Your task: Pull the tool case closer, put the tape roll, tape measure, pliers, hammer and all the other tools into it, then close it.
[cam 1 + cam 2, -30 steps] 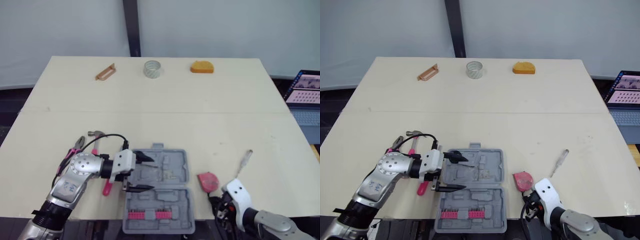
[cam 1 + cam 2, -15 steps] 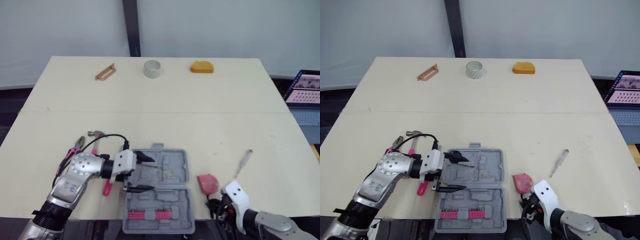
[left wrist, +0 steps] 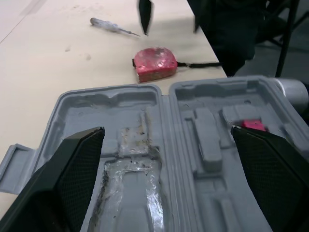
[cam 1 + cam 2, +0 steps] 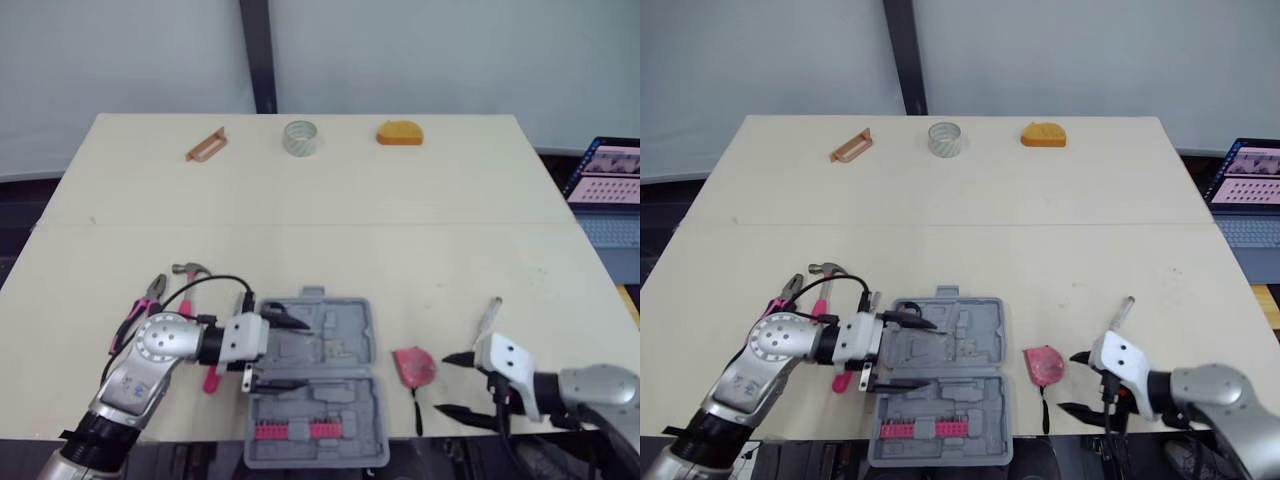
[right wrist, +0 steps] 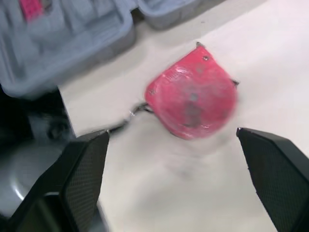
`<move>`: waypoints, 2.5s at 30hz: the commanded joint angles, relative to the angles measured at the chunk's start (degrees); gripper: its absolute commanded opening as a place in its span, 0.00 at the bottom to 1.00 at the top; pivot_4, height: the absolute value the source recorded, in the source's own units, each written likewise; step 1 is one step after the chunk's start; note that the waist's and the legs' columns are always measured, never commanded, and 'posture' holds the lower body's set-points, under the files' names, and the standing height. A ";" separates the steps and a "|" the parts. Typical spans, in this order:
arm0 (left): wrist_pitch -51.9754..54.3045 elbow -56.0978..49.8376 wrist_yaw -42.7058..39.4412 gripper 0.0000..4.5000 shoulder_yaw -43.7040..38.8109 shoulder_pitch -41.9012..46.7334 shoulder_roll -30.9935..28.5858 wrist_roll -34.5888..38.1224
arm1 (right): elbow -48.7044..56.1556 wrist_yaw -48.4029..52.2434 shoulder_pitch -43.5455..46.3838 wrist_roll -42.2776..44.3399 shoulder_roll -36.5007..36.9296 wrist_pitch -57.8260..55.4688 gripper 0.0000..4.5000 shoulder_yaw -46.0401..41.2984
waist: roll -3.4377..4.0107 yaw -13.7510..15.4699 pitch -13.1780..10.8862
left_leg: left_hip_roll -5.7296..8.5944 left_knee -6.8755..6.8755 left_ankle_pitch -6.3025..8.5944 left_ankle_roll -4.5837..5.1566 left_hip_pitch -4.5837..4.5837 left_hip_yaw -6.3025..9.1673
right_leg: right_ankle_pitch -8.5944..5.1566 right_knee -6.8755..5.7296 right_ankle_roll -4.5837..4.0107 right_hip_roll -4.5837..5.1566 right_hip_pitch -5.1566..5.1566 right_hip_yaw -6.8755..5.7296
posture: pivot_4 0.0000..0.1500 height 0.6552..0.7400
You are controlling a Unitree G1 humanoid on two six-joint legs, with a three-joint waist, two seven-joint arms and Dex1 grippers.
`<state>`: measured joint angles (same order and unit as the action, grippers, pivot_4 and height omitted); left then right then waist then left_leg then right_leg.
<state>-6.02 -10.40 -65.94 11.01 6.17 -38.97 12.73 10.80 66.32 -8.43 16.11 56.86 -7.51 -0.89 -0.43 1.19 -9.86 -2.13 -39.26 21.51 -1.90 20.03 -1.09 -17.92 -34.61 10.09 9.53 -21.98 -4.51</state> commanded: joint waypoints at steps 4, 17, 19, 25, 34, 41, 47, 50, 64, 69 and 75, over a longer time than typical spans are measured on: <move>-7.35 0.51 1.52 1.00 0.16 0.34 1.10 -2.51 | -21.11 10.48 14.83 -6.83 -4.27 22.58 0.99 7.86 | 0.08 0.12 -0.05 | 0.00 -0.07 -0.01 0.00 0.04 0.02 | 0.09 0.10 0.06 0.00 0.06 -0.06 | 1.00 1.00; -5.79 -3.38 4.29 1.00 0.10 -2.31 0.65 -2.82 | -33.19 14.59 23.42 -10.73 -8.69 37.44 0.99 14.66 | 0.13 -0.09 -0.07 | -0.01 -0.16 -0.01 0.01 0.04 0.03 | 0.18 0.16 0.08 0.00 0.13 -0.13 | 1.00 1.00; -5.80 -3.61 4.46 1.00 0.20 -2.56 0.54 -2.87 | -33.11 14.53 23.39 -10.63 -8.74 37.26 0.99 14.76 | 0.14 0.02 -0.08 | -0.01 -0.16 -0.01 0.01 0.04 0.03 | 0.18 0.16 0.08 0.00 0.13 -0.13 | 1.00 1.00; -5.73 -3.54 4.88 1.00 0.62 -2.38 0.77 -3.30 | -32.59 14.09 22.92 -10.38 -9.26 34.41 0.99 14.55 | 0.14 0.02 -0.08 | -0.01 -0.19 -0.01 0.01 0.04 0.03 | 0.19 0.16 0.08 0.00 0.15 -0.13 | 1.00 1.00; -5.84 -3.21 4.81 1.00 0.83 -2.22 0.84 -3.58 | -30.78 13.46 22.74 -10.85 -10.19 31.09 0.99 14.88 | 0.14 -0.01 -0.08 | -0.01 -0.19 0.00 0.01 0.04 0.03 | 0.19 0.16 0.07 0.00 0.15 -0.13 | 1.00 1.00; -5.91 -2.69 5.07 1.00 1.05 -1.93 1.08 -3.88 | -31.10 13.09 22.87 -11.53 -10.93 30.76 0.99 14.94 | 0.14 -0.01 -0.08 | -0.01 -0.19 0.00 0.01 0.04 0.03 | 0.19 0.16 0.07 0.00 0.15 -0.13 | 1.00 1.00; -6.15 -2.45 5.29 1.00 1.12 -2.12 1.10 -4.04 | -30.73 13.14 22.83 -11.16 -11.17 30.06 0.69 14.77 | 0.15 0.02 -0.08 | -0.01 -0.19 -0.01 0.01 0.04 0.03 | 0.19 0.16 0.07 0.00 0.15 -0.13 | 1.00 1.00; -5.48 -2.18 5.64 1.00 0.74 -2.23 1.34 -3.38 | -30.06 13.35 22.65 -10.76 -11.16 29.31 0.65 14.72 | 0.15 0.02 -0.08 | -0.01 -0.19 -0.01 0.01 0.04 0.03 | 0.19 0.17 0.07 0.00 0.16 -0.13 | 1.00 1.00; 1.58 -2.57 10.03 1.00 -4.66 -1.53 3.01 1.56 | 3.22 6.46 27.81 -3.63 -6.11 -15.18 0.65 12.13 | 0.34 -0.10 -0.19 | -0.02 -0.28 0.00 0.02 0.08 0.10 | 0.20 0.09 0.08 0.00 0.13 -0.15 | 1.00 1.00; 2.80 -1.28 10.91 1.00 -5.62 0.05 3.50 1.83 | 9.89 3.69 37.53 -10.91 -6.11 -31.16 0.65 21.33 | 0.35 0.25 -0.20 | -0.01 -0.28 0.01 0.03 0.18 0.16 | 0.21 0.14 0.07 0.00 0.09 -0.20 | 1.00 1.00; 3.65 -1.40 11.49 1.00 -5.44 0.63 3.95 1.40 | 9.21 1.78 46.67 -18.12 -8.50 -37.66 0.65 30.94 | 0.35 -0.10 -0.20 | -0.01 -0.33 0.02 0.04 0.26 0.20 | 0.22 0.11 0.06 0.00 0.02 -0.23 | 1.00 1.00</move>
<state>-2.32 -10.52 -54.81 5.94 6.60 -35.38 13.50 19.26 69.09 37.09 -0.53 48.79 -44.33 29.37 -0.08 1.09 -10.06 -2.14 -39.59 21.53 -1.86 20.29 -0.90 -17.70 -34.51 10.15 9.53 -21.97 -4.75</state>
